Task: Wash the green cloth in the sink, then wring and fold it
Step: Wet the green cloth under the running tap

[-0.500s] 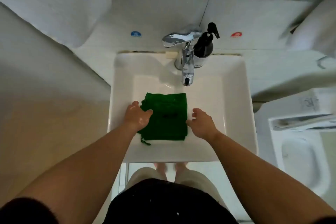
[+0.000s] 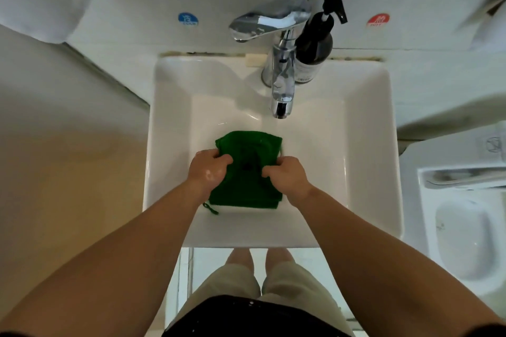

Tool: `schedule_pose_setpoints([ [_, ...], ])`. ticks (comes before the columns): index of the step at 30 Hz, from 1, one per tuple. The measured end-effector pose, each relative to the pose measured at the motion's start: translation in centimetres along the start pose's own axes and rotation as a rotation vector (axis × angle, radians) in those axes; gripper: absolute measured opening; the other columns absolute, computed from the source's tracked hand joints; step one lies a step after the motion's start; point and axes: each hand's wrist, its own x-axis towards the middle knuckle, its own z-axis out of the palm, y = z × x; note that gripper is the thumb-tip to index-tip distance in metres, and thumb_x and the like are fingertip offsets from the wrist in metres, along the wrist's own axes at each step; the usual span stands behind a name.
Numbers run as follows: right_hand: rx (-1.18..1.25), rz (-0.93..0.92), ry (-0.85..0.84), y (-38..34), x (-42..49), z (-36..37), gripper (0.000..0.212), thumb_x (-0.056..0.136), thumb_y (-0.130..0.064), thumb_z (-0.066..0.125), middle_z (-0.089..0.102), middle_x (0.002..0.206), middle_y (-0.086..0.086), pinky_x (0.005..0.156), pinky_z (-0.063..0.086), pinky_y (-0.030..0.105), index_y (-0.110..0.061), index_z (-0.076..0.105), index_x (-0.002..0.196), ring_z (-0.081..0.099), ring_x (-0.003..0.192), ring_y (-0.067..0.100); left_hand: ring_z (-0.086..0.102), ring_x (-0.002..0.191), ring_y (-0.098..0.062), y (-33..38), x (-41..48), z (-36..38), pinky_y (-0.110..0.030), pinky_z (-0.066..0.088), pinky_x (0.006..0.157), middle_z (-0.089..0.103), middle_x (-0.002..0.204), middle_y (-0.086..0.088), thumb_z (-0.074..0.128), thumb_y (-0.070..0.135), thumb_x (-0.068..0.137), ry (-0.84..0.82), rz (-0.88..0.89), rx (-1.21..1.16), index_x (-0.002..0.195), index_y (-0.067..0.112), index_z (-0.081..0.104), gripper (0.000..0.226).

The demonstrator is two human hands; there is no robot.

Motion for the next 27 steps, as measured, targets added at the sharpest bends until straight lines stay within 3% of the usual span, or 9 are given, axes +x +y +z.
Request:
schedule_pose_setpoints([
  [3, 0.105, -0.027, -0.039, -0.4, -1.4, -1.2, 0.012, 0.086, -0.013, 0.062, 0.07, 0.096, 0.012, 0.088, 0.059, 0.045, -0.017, 0.069, 0.095, 0.067, 0.091, 0.026, 0.066, 0.101, -0.031, 0.2, -1.4, -1.0, -0.043, 0.057, 0.082, 0.071, 0.107, -0.013, 0.052, 0.017, 0.099, -0.126, -0.15, -0.448, 0.104, 0.015, 0.069, 0.018],
  [5, 0.253, -0.039, -0.129, -0.5, -2.6, -2.5, 0.02, 0.09, -0.006, 0.059, 0.07, 0.106, 0.016, 0.088, 0.059, 0.045, -0.02, 0.069, 0.101, 0.068, 0.098, 0.028, 0.063, 0.111, -0.031, 0.0, -2.2, -2.1, -0.045, 0.055, 0.088, 0.07, 0.119, -0.013, 0.047, 0.018, 0.101, -0.244, -0.174, -0.626, 0.119, 0.015, 0.067, 0.027],
  [12, 0.558, -0.161, -0.446, -0.2, -5.8, -7.9, 0.043, 0.098, 0.001, 0.049, 0.068, 0.122, 0.015, 0.086, 0.058, 0.046, -0.026, 0.061, 0.129, 0.067, 0.112, 0.035, 0.054, 0.13, -0.038, -0.6, -4.3, -4.3, -0.052, 0.048, 0.103, 0.057, 0.142, -0.014, 0.039, 0.024, 0.1, -0.604, 0.022, -0.863, 0.143, 0.023, 0.052, 0.045],
  [20, 0.68, -0.241, -0.452, 0.2, -6.5, -9.0, 0.057, 0.095, 0.006, 0.046, 0.067, 0.127, 0.011, 0.076, 0.058, 0.035, -0.036, 0.059, 0.132, 0.067, 0.11, 0.031, 0.054, 0.129, -0.038, 0.3, -4.4, -3.0, -0.051, 0.052, 0.099, 0.057, 0.142, -0.014, 0.043, 0.022, 0.09, -0.582, 0.11, -0.909, 0.138, 0.024, 0.057, 0.05],
  [24, 0.643, -0.281, -0.422, 0.4, -6.1, -9.0, 0.062, 0.096, 0.008, 0.044, 0.066, 0.129, 0.011, 0.078, 0.057, 0.034, -0.039, 0.056, 0.135, 0.066, 0.113, 0.03, 0.055, 0.128, -0.038, 0.3, -4.1, -2.7, -0.05, 0.053, 0.099, 0.058, 0.141, -0.013, 0.043, 0.02, 0.089, -0.58, 0.123, -0.921, 0.137, 0.024, 0.058, 0.051],
  [27, 0.576, -0.301, -0.385, 0.2, -5.7, -8.8, 0.062, 0.099, 0.006, 0.045, 0.064, 0.129, 0.014, 0.083, 0.057, 0.042, -0.044, 0.055, 0.135, 0.064, 0.117, 0.032, 0.054, 0.129, -0.039, 0.2, -3.9, -2.6, -0.05, 0.053, 0.099, 0.058, 0.141, -0.014, 0.042, 0.019, 0.089, -0.562, 0.122, -0.911, 0.141, 0.022, 0.053, 0.054],
])
